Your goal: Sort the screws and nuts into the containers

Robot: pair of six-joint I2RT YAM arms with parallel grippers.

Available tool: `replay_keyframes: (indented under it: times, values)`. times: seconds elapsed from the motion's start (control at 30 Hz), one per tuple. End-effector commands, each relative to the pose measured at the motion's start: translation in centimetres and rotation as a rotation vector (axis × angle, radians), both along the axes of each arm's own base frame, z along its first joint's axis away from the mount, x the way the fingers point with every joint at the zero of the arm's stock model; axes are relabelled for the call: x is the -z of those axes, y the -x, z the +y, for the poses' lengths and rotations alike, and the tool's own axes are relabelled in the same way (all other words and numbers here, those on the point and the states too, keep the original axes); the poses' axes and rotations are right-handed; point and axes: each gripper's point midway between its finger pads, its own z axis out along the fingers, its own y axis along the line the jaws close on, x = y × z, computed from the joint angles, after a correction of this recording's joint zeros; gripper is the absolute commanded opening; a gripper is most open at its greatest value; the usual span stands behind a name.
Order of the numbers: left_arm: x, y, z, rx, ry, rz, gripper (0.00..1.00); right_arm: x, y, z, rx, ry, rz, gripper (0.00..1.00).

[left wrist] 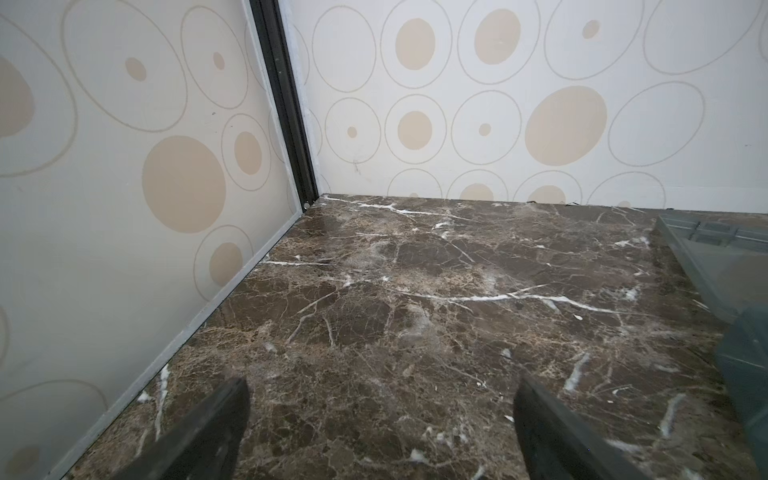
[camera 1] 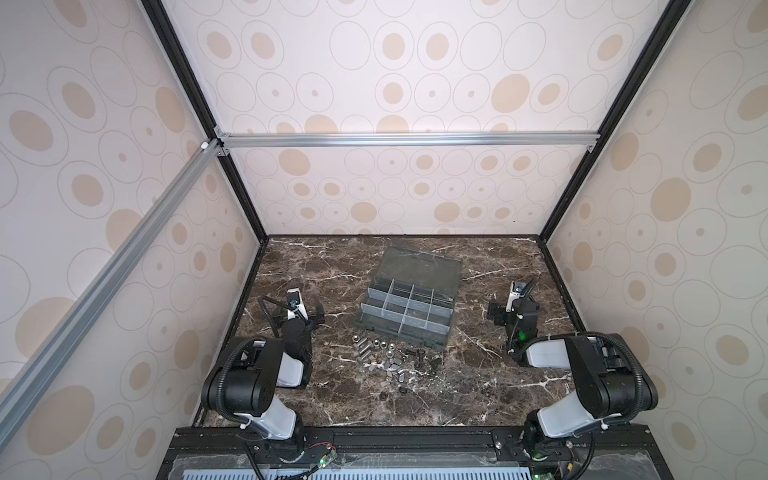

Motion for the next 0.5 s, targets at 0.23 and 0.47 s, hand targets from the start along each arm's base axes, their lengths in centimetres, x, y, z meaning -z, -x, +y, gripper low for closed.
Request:
replay_keyframes:
  times: [0.23,0.47]
  values:
    - [-1.16,-0.40,-0.05,0.006,-0.016,-0.039,0.99,-0.73,-0.17,0.00,-0.002,0.007,-0.020,1.00]
    - [-1.17,-0.42,-0.02,0.005,-0.016,-0.039,0.99,-0.67,-0.25,0.09,-0.008,0.007,-0.018,1.00]
